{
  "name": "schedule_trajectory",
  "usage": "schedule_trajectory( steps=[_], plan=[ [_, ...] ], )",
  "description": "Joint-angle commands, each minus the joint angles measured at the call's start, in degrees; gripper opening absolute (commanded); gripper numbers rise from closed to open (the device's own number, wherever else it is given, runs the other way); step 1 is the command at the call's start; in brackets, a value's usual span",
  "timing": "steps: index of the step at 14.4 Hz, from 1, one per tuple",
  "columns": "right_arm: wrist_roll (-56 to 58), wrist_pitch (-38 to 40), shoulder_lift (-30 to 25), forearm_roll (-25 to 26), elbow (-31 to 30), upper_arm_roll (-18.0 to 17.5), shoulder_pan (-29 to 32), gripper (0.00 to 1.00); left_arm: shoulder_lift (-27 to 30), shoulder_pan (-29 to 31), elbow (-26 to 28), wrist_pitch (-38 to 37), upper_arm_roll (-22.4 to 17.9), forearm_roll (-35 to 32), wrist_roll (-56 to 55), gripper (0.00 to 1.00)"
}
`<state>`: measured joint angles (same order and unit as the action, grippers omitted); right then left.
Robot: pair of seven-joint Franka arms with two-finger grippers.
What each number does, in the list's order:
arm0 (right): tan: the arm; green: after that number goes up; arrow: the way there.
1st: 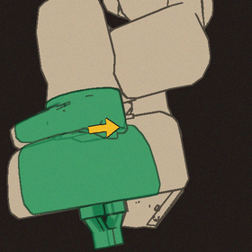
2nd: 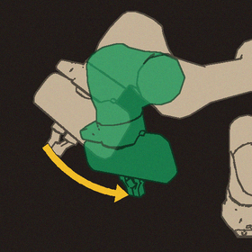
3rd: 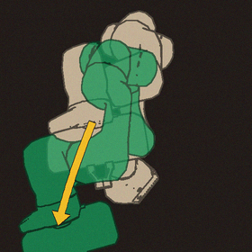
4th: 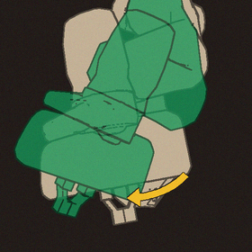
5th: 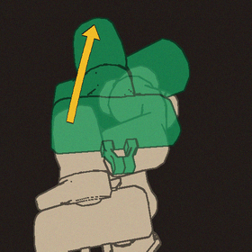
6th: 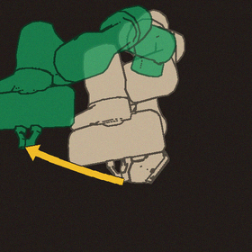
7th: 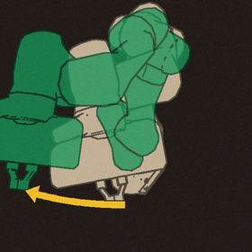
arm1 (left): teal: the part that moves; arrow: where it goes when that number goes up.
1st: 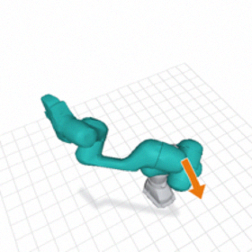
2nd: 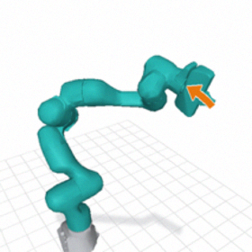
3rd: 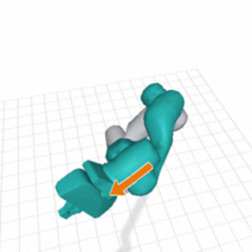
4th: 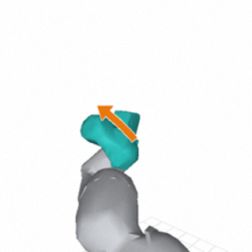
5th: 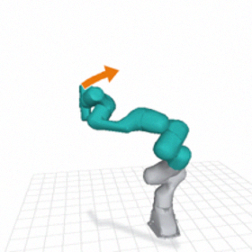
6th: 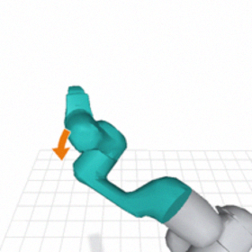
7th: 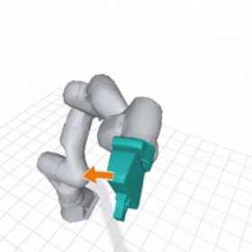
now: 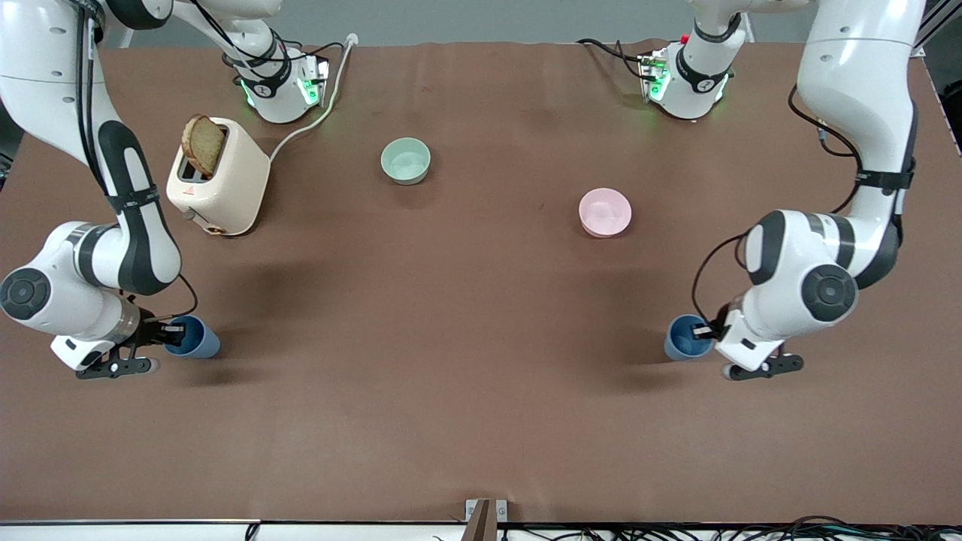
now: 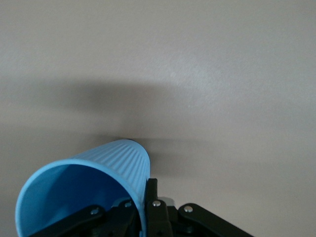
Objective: Stack blue cups with both arms
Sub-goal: 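Carry the cups toward the table middle with both grippers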
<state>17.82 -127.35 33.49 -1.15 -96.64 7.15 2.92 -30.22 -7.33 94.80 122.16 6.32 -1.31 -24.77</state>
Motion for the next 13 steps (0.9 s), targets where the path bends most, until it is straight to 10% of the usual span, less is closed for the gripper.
schedule_trajectory(
  steps=[1, 13],
  plan=[
    [1.8, 16.2, -1.6, -0.7, 10.3, -0.1, 0.2, 0.01, 1.1, -4.3, -1.5, -1.6, 4.6, -0.4, -14.7, 0.00],
    [-16.4, 30.7, -9.9, -5.8, 14.4, -0.4, -7.0, 0.01, -12.0, -25.0, -11.1, 8.8, 6.6, -0.4, -46.0, 0.03]
  ],
)
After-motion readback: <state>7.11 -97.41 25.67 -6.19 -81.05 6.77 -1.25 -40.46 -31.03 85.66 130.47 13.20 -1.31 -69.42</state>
